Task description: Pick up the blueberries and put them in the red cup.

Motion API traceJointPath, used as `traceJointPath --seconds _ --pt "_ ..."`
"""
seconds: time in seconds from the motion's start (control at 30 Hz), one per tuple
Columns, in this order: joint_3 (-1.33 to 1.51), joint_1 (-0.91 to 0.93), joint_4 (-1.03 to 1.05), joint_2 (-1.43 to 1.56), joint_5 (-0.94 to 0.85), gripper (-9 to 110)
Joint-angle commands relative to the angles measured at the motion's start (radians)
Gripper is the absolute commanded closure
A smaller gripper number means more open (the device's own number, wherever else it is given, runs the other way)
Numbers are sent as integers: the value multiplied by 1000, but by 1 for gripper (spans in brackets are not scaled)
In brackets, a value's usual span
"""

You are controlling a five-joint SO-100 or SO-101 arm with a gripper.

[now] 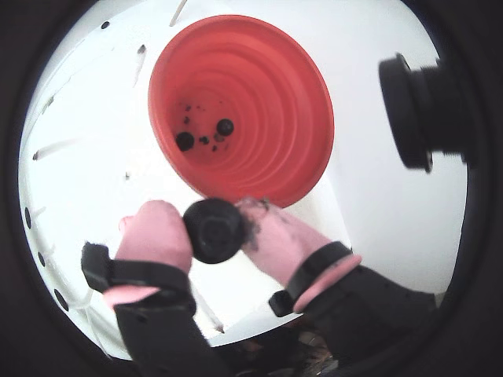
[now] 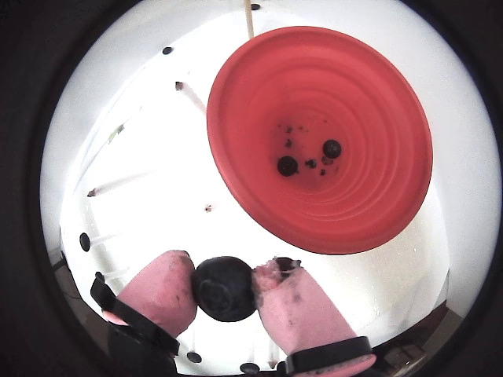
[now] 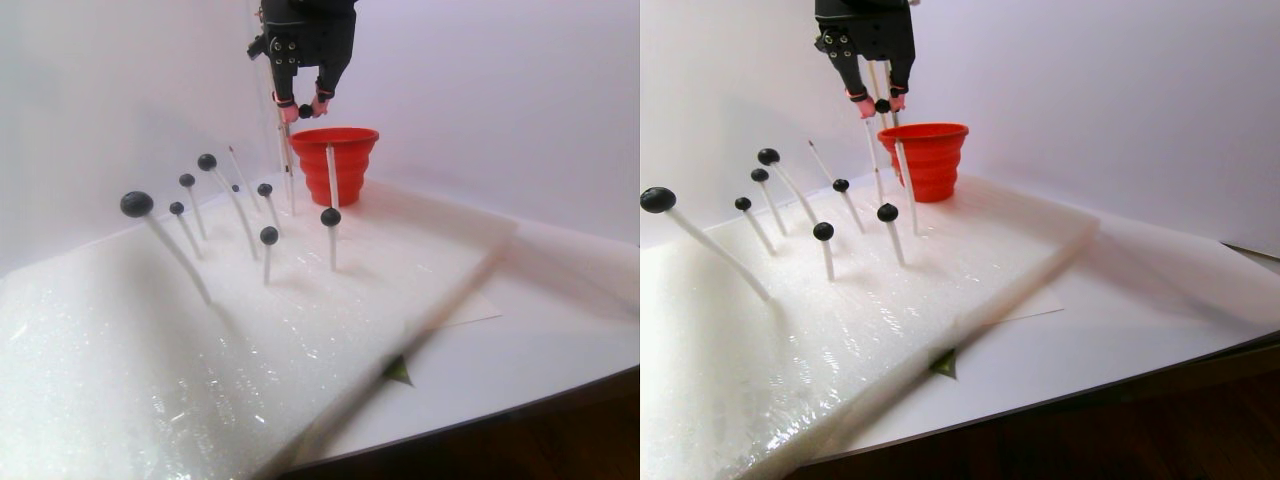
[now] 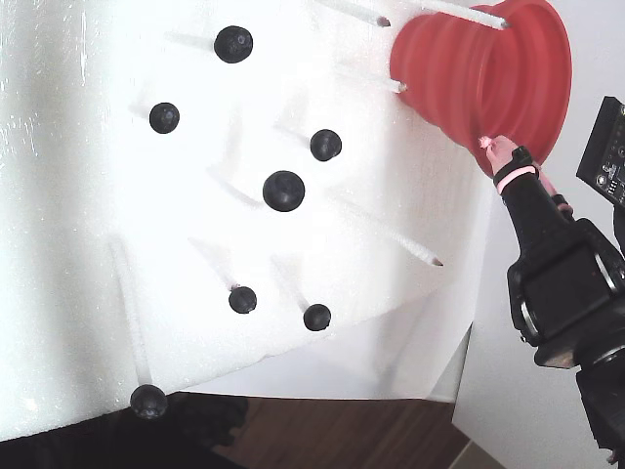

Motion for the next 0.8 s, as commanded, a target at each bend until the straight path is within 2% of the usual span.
traceJointPath --seconds 0.0,0.77 --pt "-83 23 0 101 20 89" --pt "-235 75 -133 -117 78 88"
